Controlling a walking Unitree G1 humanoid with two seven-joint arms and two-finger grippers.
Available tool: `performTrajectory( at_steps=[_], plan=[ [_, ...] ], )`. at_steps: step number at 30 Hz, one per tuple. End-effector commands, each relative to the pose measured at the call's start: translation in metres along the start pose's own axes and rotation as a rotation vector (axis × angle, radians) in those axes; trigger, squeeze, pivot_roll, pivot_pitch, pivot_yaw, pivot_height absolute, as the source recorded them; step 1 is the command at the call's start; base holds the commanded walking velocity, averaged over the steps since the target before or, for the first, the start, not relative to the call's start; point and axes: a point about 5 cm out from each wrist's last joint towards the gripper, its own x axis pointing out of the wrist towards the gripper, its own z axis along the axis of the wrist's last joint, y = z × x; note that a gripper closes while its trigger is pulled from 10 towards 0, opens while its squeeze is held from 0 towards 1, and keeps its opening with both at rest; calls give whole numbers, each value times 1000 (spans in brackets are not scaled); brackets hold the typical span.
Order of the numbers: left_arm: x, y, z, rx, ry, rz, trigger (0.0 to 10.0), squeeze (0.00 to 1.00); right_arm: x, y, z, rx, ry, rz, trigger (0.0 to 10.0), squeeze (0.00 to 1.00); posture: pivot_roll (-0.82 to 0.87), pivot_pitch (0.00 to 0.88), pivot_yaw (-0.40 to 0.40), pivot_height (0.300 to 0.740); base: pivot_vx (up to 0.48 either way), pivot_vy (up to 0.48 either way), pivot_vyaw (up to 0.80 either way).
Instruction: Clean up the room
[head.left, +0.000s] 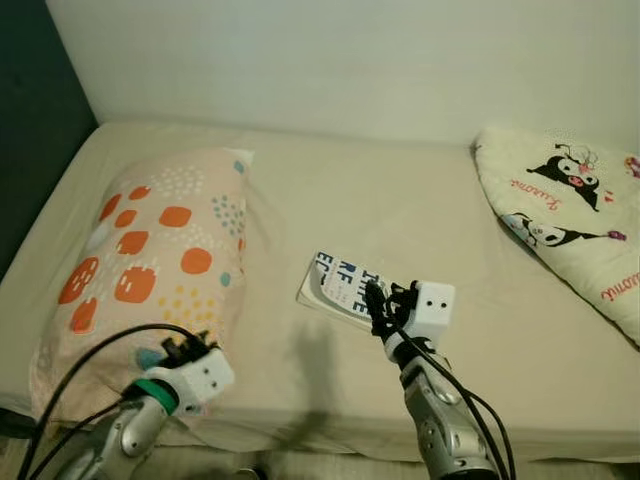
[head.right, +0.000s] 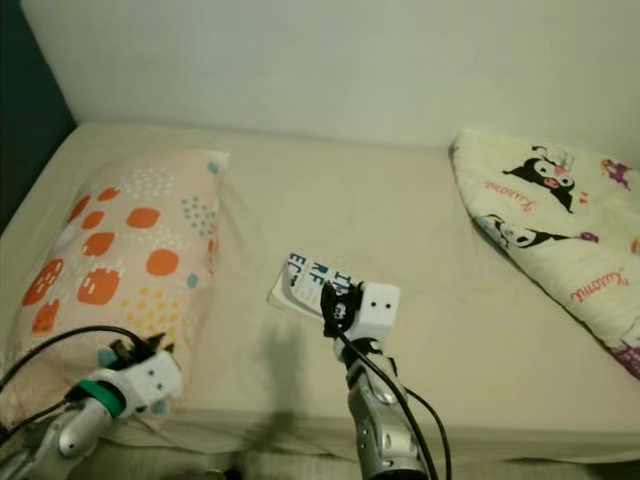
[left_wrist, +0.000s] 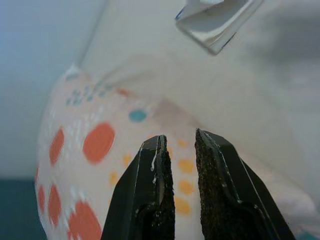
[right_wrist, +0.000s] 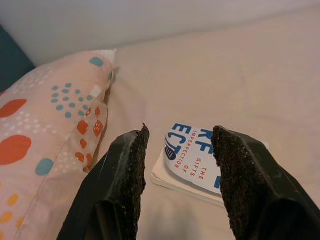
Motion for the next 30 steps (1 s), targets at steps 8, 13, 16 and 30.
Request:
performTrajectory(
  at_steps=[8,13,16,30],
  plan=[
    [25,17,2,182,-63,14,10000,0,10,10,8,19,-4,37,10000,0,93,148,-17,661,0,0,0],
    [29,25,1,189,-70,47,10000,0,13,9,12,1,-12,42,10000,0,91,156,-21,641,0,0,0],
    [28,28,-2,180,-56,69,10000,0,14,9,12,-16,-10,47,10000,0,98,163,-26,631,0,0,0],
    [15,43,-33,91,83,233,10000,0,25,10,21,-188,-20,137,10000,0,128,184,-66,574,0,0,0]
  ],
)
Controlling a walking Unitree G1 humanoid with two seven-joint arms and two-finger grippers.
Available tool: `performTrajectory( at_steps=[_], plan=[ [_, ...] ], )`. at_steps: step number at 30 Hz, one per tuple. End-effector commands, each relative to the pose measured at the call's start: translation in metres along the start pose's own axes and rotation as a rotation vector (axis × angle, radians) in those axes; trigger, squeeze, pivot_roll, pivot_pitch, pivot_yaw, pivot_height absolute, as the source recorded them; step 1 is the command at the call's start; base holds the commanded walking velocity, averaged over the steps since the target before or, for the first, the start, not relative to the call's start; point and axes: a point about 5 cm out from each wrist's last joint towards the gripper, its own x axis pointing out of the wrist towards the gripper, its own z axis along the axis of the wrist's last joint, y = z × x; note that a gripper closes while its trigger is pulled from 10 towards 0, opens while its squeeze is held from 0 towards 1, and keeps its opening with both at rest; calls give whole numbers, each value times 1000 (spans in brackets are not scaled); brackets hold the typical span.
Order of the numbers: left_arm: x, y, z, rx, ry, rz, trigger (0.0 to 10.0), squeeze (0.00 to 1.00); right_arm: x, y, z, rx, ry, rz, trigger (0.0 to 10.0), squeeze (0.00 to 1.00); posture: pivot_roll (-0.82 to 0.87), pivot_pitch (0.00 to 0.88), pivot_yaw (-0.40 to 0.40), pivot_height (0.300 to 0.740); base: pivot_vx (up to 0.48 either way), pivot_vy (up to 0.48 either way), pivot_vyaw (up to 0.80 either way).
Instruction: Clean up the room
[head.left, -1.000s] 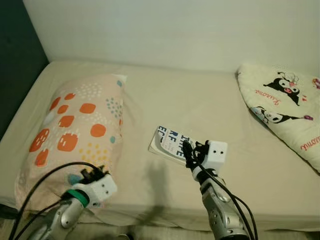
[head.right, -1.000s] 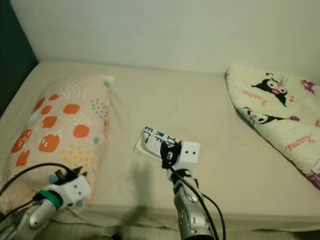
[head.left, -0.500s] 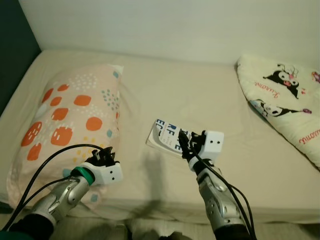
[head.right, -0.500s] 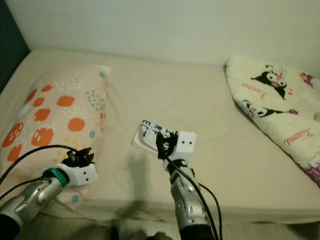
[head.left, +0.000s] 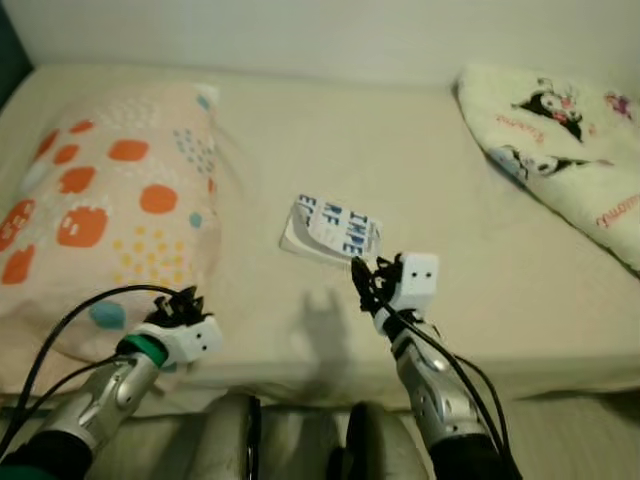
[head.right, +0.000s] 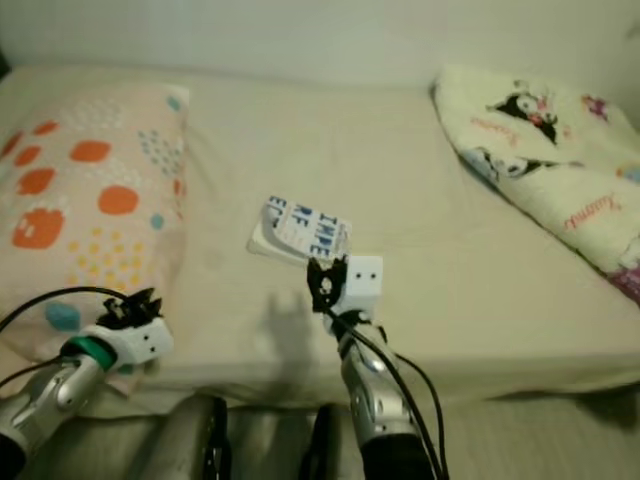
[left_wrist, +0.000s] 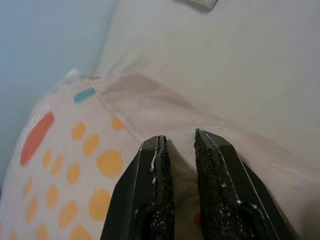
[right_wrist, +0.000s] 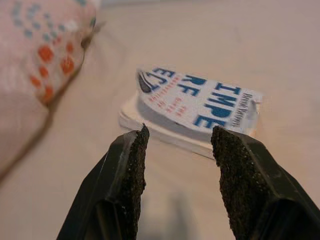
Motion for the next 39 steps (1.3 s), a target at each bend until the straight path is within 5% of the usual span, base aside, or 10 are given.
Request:
performTrajectory(
  at_steps=[1,3,10,11,13,20,21,25,29,39],
  plan=[
    [-6,-6,-7,-16,38,-8,10000,0,0,0,-1,-31,1,12,10000,0,128,184,-66,574,0,0,0],
    [-7,12,-21,-41,113,92,10000,0,3,14,7,-390,-53,228,10000,0,137,199,-87,574,0,0,0],
    [-27,60,-53,-43,239,295,10000,0,18,44,15,-780,-160,410,10000,39,161,248,-115,574,0,0,0],
    [-32,63,-54,-39,246,305,10000,0,21,48,15,-815,-169,402,10000,941,166,257,-118,574,0,0,0],
    [-43,68,-56,-42,255,334,10000,0,25,58,11,-903,-184,397,10000,1000,182,281,-126,574,0,0,0],
    [-57,79,-48,-60,240,392,10000,0,29,77,-4,-1119,-201,427,10000,1000,200,311,-138,574,0,0,0],
    [-56,78,-43,-73,225,393,10000,0,31,81,-7,-1185,-202,432,10000,0,213,328,-150,574,0,0,0],
    [-49,69,-19,-145,168,381,10000,0,39,91,-8,-1321,-225,394,10000,0,229,342,-161,574,0,0,0],
    [-45,37,38,-274,7,272,10000,0,53,96,6,-1368,-251,260,10000,0,253,346,-168,574,0,0,0],
    [-80,-10,122,-434,-175,54,10000,0,59,68,1,-1480,-109,182,10000,0,331,343,-162,574,0,0,0]
  ],
)
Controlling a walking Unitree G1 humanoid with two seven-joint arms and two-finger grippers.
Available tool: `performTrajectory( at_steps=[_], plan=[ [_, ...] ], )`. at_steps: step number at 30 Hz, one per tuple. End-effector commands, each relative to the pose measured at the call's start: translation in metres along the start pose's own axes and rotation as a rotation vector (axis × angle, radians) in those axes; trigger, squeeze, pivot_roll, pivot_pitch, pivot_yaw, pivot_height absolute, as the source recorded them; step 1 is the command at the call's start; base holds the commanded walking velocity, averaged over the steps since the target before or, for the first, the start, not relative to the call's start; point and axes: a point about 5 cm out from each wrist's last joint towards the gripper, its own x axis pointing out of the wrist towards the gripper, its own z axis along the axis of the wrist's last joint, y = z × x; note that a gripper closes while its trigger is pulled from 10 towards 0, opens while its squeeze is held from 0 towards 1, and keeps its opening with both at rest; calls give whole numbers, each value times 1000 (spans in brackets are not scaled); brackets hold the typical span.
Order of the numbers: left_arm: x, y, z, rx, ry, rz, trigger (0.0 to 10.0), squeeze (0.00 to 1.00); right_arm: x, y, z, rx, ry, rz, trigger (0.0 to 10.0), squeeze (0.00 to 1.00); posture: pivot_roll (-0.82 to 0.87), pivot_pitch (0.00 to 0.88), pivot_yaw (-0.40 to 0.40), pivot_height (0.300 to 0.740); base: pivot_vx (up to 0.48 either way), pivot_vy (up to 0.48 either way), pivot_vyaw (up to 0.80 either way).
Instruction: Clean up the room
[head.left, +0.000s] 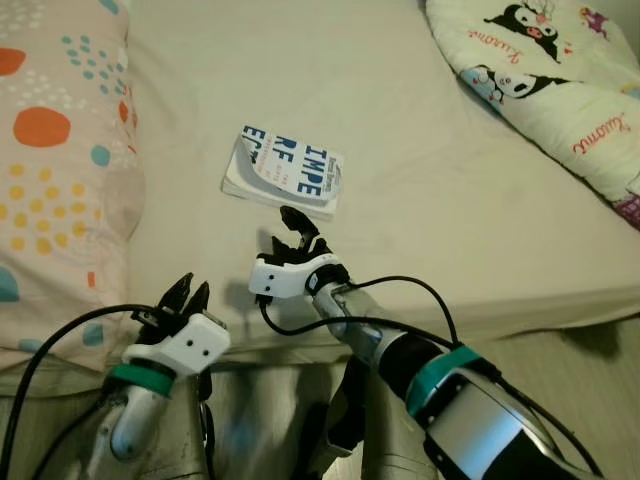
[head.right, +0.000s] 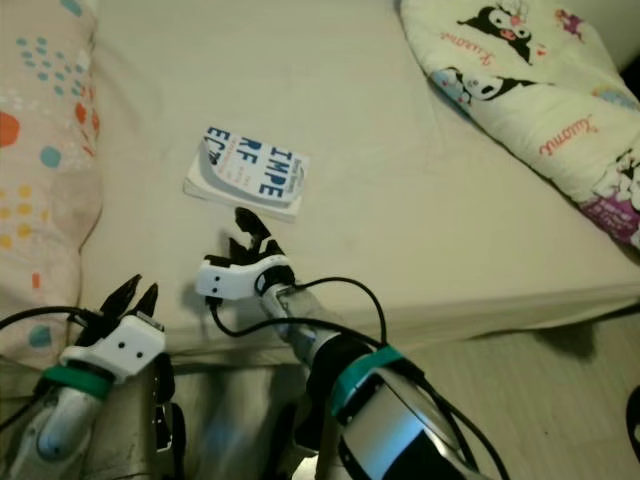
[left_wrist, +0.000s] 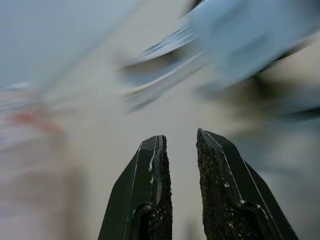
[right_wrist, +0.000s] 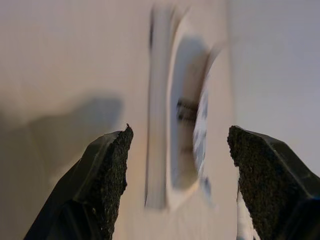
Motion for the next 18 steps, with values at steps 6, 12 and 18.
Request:
performTrajectory(
  at_steps=[6,12,18],
  plan=[
    [-29,18,-9,50,120,33,10000,0,-13,17,-30,-53,129,126,10000,0,367,337,-165,574,0,0,0],
    [-36,69,-42,242,180,73,10000,0,-29,20,-58,179,224,80,10000,0,371,312,-167,574,0,0,0],
    [-17,95,-64,406,143,-40,10000,0,-58,10,-97,854,299,-136,10000,0,259,217,-92,574,0,0,0]
  ],
)
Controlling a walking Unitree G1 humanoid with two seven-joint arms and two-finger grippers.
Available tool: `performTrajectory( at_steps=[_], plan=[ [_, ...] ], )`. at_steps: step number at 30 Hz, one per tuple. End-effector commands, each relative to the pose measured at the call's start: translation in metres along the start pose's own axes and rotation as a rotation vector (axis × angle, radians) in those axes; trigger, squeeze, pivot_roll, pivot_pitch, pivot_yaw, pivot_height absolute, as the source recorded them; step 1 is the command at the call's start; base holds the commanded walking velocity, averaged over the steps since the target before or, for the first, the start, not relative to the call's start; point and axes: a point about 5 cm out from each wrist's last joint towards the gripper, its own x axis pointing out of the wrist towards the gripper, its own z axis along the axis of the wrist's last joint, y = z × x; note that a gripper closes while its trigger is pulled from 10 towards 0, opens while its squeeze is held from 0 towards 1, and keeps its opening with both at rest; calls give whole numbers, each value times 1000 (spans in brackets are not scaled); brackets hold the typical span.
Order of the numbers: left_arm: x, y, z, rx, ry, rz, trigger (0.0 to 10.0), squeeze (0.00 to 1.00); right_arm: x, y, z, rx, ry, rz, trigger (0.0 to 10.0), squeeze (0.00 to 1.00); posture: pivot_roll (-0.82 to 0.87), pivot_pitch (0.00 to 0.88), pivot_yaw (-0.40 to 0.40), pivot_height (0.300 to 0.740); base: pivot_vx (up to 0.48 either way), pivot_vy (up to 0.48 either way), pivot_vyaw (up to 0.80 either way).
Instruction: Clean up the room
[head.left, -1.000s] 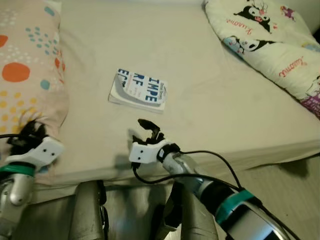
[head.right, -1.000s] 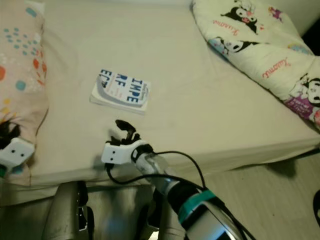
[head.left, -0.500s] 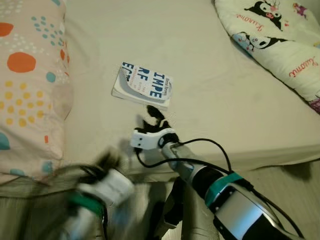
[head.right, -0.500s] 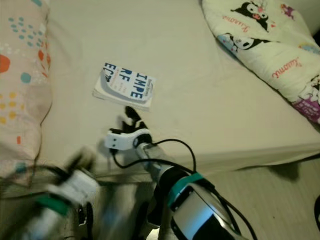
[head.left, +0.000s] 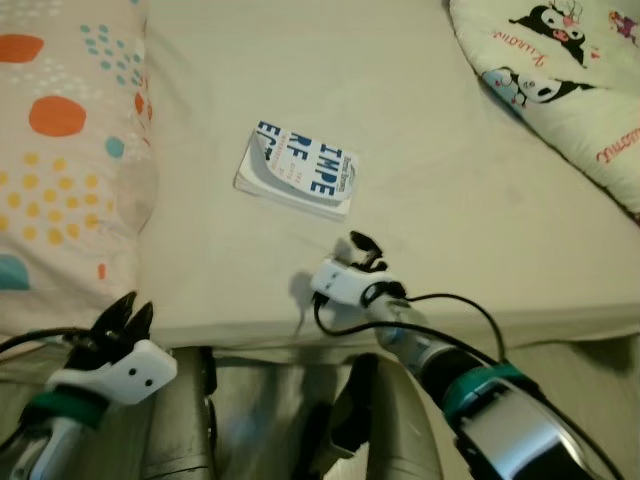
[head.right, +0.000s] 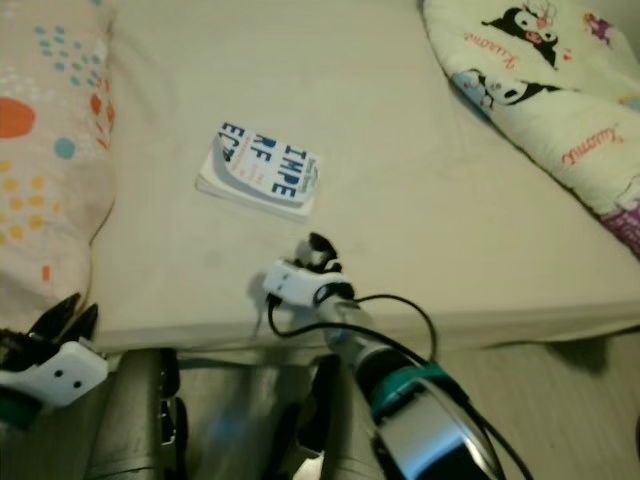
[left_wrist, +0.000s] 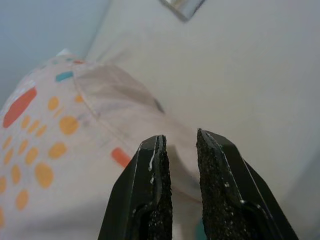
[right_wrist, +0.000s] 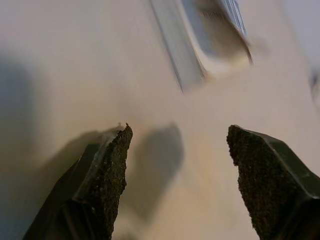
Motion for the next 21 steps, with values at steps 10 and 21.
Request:
performTrajectory(
  at_steps=[10,21],
  plan=[
    [66,-16,29,-3,-216,-114,10000,0,-45,-20,-34,677,-16,-247,10000,0,134,105,8,574,0,0,0],
    [80,-33,50,-216,-214,-30,10000,0,-47,8,-1,1068,-121,-144,10000,0,109,17,35,574,0,0,0]
  ],
)
